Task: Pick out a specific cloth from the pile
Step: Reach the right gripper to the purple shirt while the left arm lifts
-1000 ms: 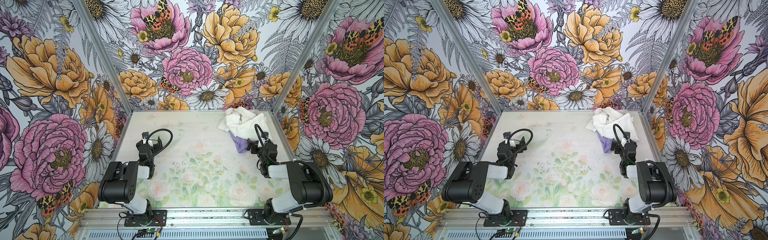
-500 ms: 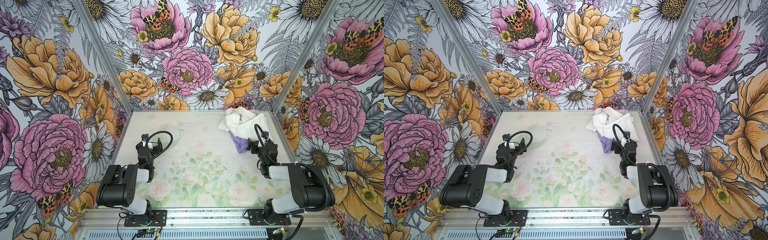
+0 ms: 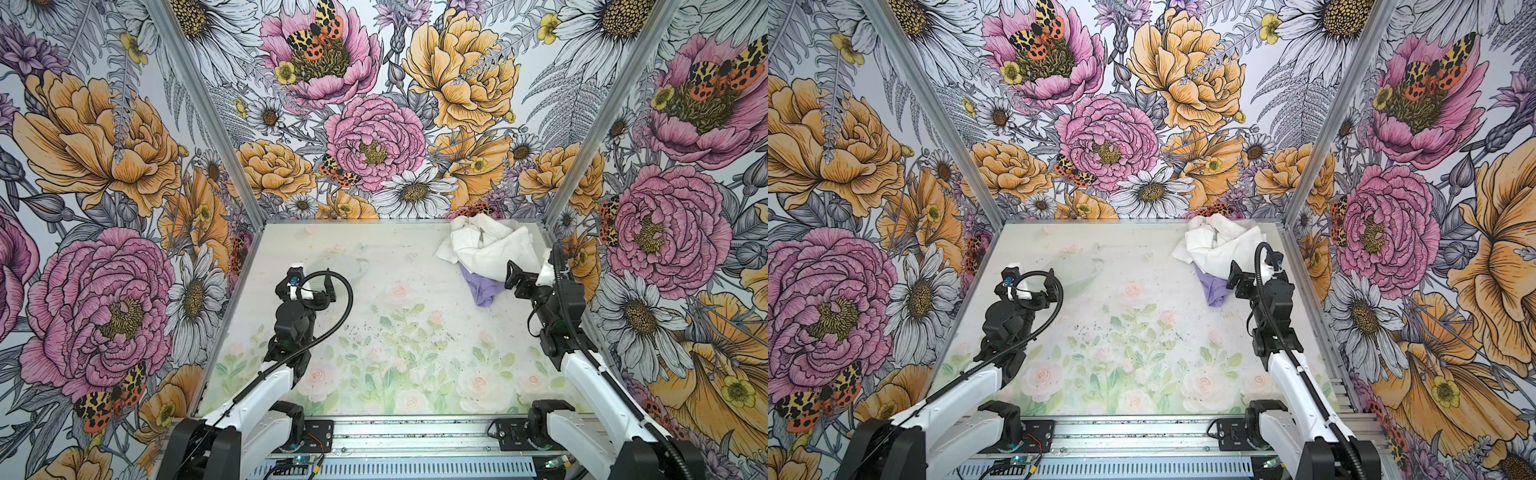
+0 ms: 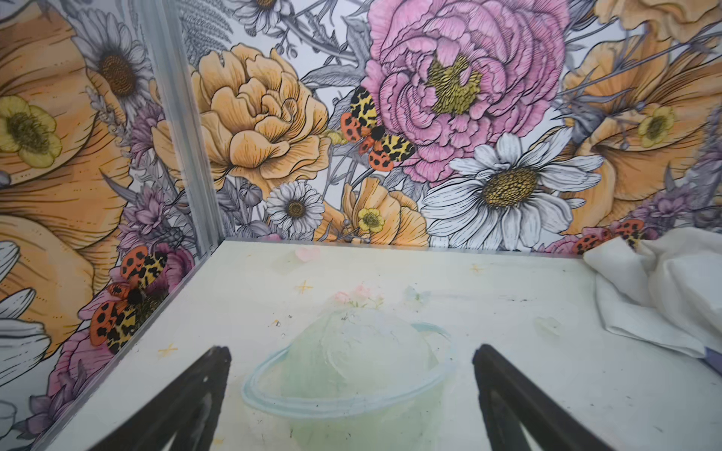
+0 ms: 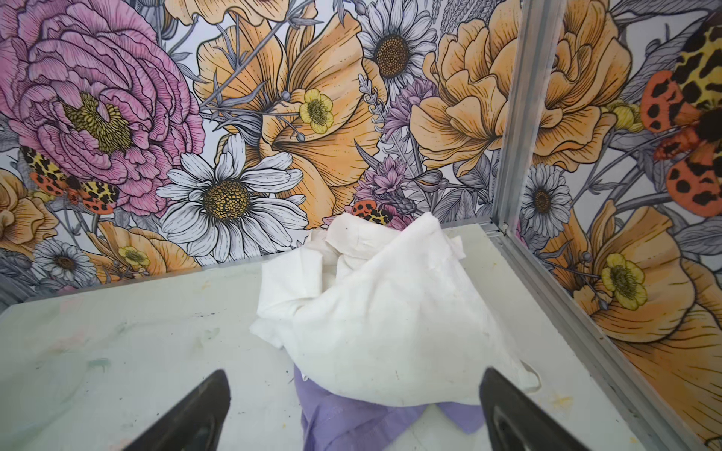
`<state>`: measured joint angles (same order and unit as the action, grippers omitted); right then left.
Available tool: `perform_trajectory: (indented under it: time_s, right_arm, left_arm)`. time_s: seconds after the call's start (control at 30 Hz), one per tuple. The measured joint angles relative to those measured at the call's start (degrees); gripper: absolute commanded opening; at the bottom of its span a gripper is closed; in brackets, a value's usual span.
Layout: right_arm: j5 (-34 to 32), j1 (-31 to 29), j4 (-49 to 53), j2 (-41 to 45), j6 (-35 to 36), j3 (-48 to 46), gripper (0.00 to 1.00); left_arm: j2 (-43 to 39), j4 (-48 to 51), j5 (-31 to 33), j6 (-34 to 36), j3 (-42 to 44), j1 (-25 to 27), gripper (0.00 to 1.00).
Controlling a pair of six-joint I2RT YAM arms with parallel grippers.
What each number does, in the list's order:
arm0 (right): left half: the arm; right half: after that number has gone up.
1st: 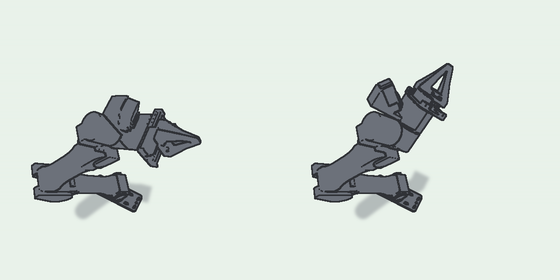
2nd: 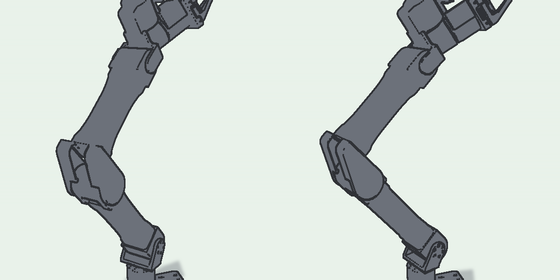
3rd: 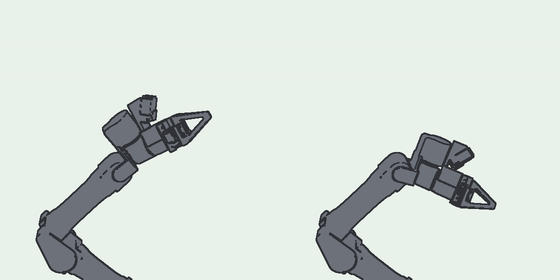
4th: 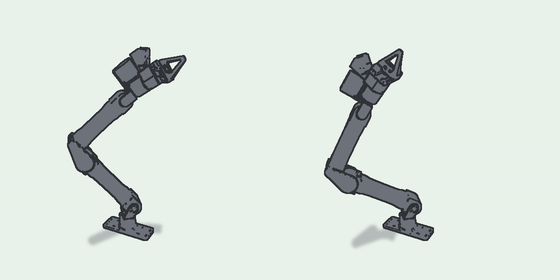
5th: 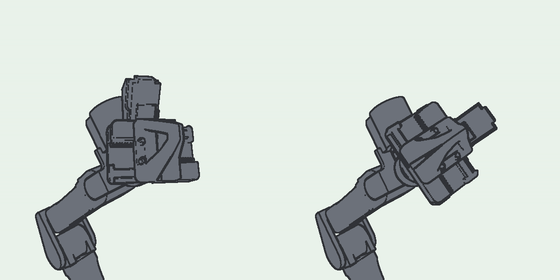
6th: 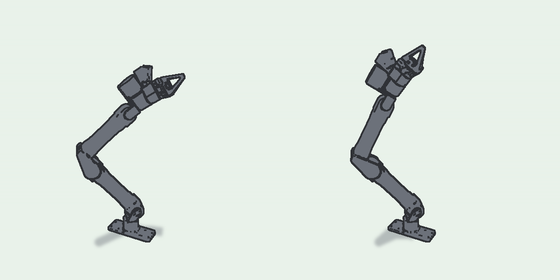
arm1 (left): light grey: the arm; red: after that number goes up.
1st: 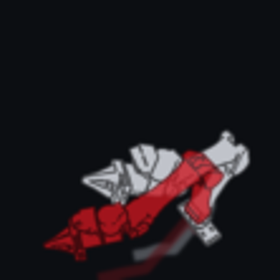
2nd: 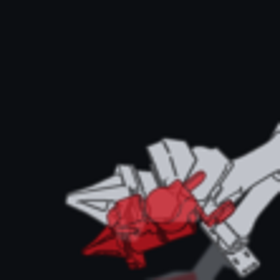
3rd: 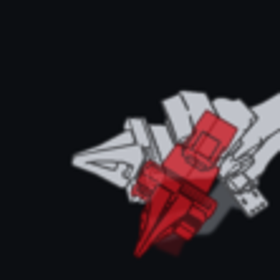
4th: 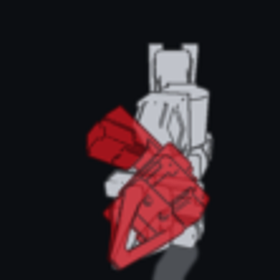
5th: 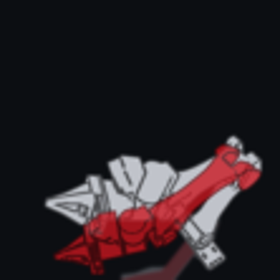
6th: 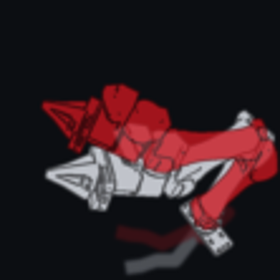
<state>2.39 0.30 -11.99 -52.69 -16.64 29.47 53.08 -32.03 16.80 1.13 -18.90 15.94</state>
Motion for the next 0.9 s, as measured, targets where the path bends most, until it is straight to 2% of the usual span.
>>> perform_trajectory:
  time_s: [0.1, 0.23, 0.43, 0.57, 0.73, 0.9]
  right_arm:
    - [2.16, -0.61, 6.14, 0.09, -3.87, 1.25, 0.97]
    - [3.93, -1.9, 11.04, -1.29, -9.22, 1.29, 0.94]
    - [3.89, -3.89, 12.11, -6.43, -17.0, 1.29, 0.9]
    - [3.67, -4.52, 10.95, -11.32, -21.0, 1.29, 0.88]
    - [2.36, -5.11, 9.51, -15.43, -24.28, 1.29, 0.85]
    - [1.22, -5.18, 8.46, -19.23, -26.32, 1.29, 0.8]
  left_arm:
    - [-5.38, 9.38, 1.03, -2.69, -5.2, 4.9, 0.99]
    - [-10.16, 20.65, -0.42, -7.91, -12.46, 7.26, 0.99]
    - [-13.29, 33.7, -9.66, -13.4, -17.86, 7.56, 0.99]
    - [-12.68, 40.44, -17.84, -12.7, -20.26, 7.56, 0.99]
    - [-11.61, 45.4, -26.34, -7.74, -21.31, 7.56, 0.99]
    - [-11.74, 47.71, -30.99, -3.67, -21.31, 7.56, 0.99]
